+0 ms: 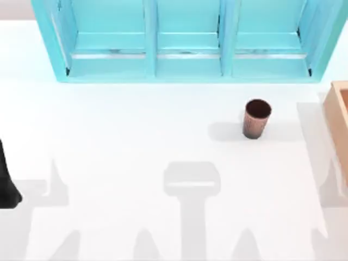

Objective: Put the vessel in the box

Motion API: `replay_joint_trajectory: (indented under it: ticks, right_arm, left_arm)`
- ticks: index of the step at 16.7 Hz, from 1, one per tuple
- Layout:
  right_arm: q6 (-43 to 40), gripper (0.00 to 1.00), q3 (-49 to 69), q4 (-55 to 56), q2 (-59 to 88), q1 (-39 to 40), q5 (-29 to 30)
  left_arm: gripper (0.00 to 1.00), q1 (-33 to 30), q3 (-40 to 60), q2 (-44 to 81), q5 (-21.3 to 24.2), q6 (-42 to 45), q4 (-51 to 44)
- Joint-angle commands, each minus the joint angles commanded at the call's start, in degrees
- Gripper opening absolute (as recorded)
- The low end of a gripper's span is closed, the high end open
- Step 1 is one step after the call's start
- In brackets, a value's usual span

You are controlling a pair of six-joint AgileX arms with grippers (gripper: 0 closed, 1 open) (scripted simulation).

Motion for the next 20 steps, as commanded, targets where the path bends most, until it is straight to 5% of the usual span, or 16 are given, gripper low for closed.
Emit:
replay_joint_trajectory:
  ticks: [8, 20]
  right_arm:
    - [4.34, 1.0, 11.81, -7.19, 9.55, 0.5, -1.19]
    - [14.44, 1.0, 71.08, -52.7, 72.87, 5.2, 1.39]
  left_arm:
    - [1.0, 0.0, 0.0, 0.0, 0.0, 0.0, 0.0]
    - [1.0, 0.0, 0.0, 0.0, 0.0, 0.0, 0.0]
